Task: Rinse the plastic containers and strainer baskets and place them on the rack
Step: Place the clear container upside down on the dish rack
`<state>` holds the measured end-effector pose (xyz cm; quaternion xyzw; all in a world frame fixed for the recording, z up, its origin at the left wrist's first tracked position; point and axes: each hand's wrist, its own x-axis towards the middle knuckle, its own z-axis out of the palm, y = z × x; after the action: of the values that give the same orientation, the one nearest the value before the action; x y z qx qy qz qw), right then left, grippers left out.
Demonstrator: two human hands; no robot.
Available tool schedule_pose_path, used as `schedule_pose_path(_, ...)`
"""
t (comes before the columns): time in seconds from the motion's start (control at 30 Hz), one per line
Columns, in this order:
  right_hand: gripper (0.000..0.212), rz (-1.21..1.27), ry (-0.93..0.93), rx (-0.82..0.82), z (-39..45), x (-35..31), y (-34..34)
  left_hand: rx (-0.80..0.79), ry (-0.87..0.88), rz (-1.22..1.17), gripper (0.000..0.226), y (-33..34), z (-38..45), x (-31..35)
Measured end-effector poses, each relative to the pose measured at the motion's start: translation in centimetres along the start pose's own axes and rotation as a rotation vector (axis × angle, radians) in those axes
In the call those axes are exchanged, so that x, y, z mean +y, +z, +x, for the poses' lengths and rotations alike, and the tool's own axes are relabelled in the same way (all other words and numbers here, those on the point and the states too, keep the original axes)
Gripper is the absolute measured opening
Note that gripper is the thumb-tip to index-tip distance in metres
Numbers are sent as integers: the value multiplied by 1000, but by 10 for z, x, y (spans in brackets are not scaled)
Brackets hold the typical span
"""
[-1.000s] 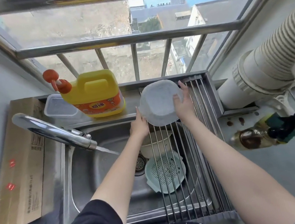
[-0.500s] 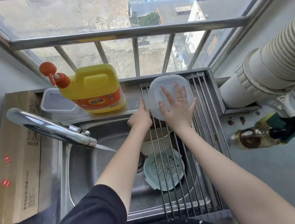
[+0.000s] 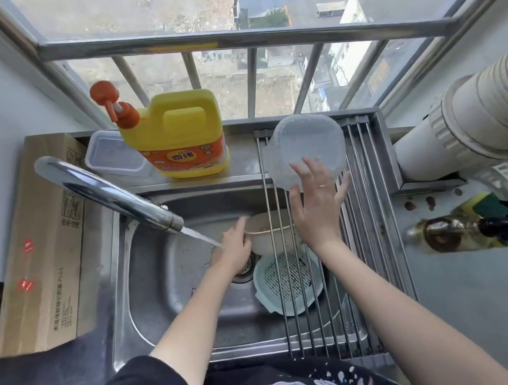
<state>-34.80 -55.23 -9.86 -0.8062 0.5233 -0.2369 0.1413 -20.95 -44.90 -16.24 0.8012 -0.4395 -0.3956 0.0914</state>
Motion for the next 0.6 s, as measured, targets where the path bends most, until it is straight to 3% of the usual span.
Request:
schedule_pose_path(0.1, 34, 42, -34, 11, -25, -2, 3, -147, 53, 119, 50, 6, 5, -1)
schedule_pose_path(0.23, 31, 92, 5, -8, -43, 2, 3, -119, 85, 201, 43, 11, 10, 12)
schedule_pose_path(0.6, 32, 161, 44, -14, -60, -2, -6, 42, -48, -161, 13, -28, 14, -23)
